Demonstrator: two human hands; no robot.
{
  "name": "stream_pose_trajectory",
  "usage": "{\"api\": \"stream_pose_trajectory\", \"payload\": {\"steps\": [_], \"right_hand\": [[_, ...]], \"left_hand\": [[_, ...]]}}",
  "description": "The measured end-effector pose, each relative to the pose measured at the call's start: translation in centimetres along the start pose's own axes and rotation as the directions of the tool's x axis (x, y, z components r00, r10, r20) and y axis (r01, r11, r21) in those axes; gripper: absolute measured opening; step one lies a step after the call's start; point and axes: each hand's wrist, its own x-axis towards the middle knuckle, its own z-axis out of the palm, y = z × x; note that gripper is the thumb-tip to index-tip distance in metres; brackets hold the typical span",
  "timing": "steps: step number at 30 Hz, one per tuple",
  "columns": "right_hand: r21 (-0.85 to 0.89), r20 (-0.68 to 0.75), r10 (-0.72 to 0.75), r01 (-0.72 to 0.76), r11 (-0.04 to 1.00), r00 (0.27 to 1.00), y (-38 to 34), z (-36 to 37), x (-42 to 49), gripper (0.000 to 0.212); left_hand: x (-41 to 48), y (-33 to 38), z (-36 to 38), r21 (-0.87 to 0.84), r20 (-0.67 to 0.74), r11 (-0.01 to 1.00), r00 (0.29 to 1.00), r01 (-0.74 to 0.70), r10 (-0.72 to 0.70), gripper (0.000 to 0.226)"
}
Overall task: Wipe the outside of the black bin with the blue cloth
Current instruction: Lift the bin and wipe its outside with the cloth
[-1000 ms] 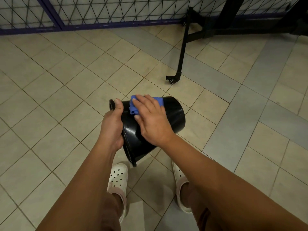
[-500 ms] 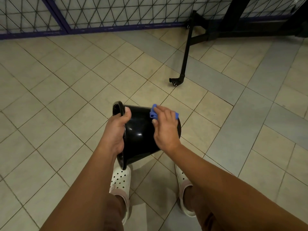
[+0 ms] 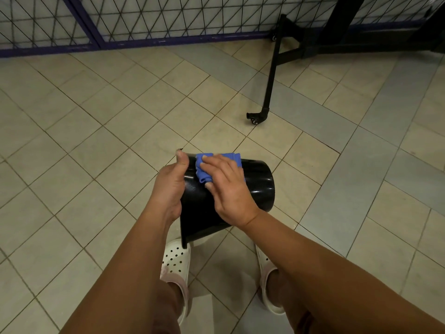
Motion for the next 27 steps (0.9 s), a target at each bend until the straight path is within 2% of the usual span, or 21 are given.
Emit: {"api": "stream_pose_trajectory", "payload": {"steps": [2, 4, 9, 13, 16, 18, 21, 24, 27], "right_hand": [[-0.003, 0.031, -0.067, 0.068, 0.998, 0.997, -0.1, 0.2, -0.2, 0.039], [0.004, 0.060, -0.091, 0.091, 0.996, 0.994, -0.5, 0.3, 0.1, 0.040], [-0.002, 0.065, -0.008, 0.008, 1.000, 0.998, -0.9, -0.8, 2.5, 0.040], [0.007, 0.105, 0.207, -0.209, 0.978, 0.973, 0.9, -0.8, 2.7, 0.039], [-0.055, 0.021, 0.393, -0.391, 0.919, 0.919, 1.6, -0.5, 1.4, 0.039], [-0.034, -0.009, 0.358, -0.358, 0.933, 0.934, 0.9, -0.1, 0.3, 0.044], [0.020, 0.042, 0.193, -0.194, 0.981, 0.980, -1.2, 0.8, -0.8, 0.041], [-0.013, 0.134, 0.080, -0.079, 0.997, 0.988, -2.6, 1.5, -0.8, 0.043], [-0.040, 0.129, 0.085, -0.080, 0.996, 0.988, -2.3, 1.0, 0.5, 0.045]], "left_hand": [[0.0, 0.1, 0.1, 0.009, -0.034, 0.999, 0.999, 0.037, -0.037, 0.067], [-0.3, -0.1, 0.4, 0.049, 0.001, 0.998, 0.999, 0.038, -0.038, 0.068], [-0.6, 0.0, 0.3, 0.122, 0.100, 0.992, 0.995, -0.024, 0.012, 0.065], [-0.9, -0.7, 0.9, 0.127, 0.135, 0.989, 0.989, -0.073, 0.056, 0.057], [-1.0, -0.7, 1.2, 0.114, 0.064, 0.991, 0.996, -0.068, 0.061, 0.054], [-0.8, -0.4, 1.2, 0.104, -0.021, 0.994, 0.999, -0.044, 0.046, 0.051], [0.0, -0.1, 0.9, 0.017, -0.112, 0.999, 0.993, 0.038, -0.036, 0.052], [0.0, -0.2, 0.7, -0.004, -0.083, 0.996, 0.992, 0.094, -0.094, 0.055], [0.0, 0.0, 0.6, -0.024, -0.062, 0.997, 0.995, 0.072, -0.073, 0.051]]}}
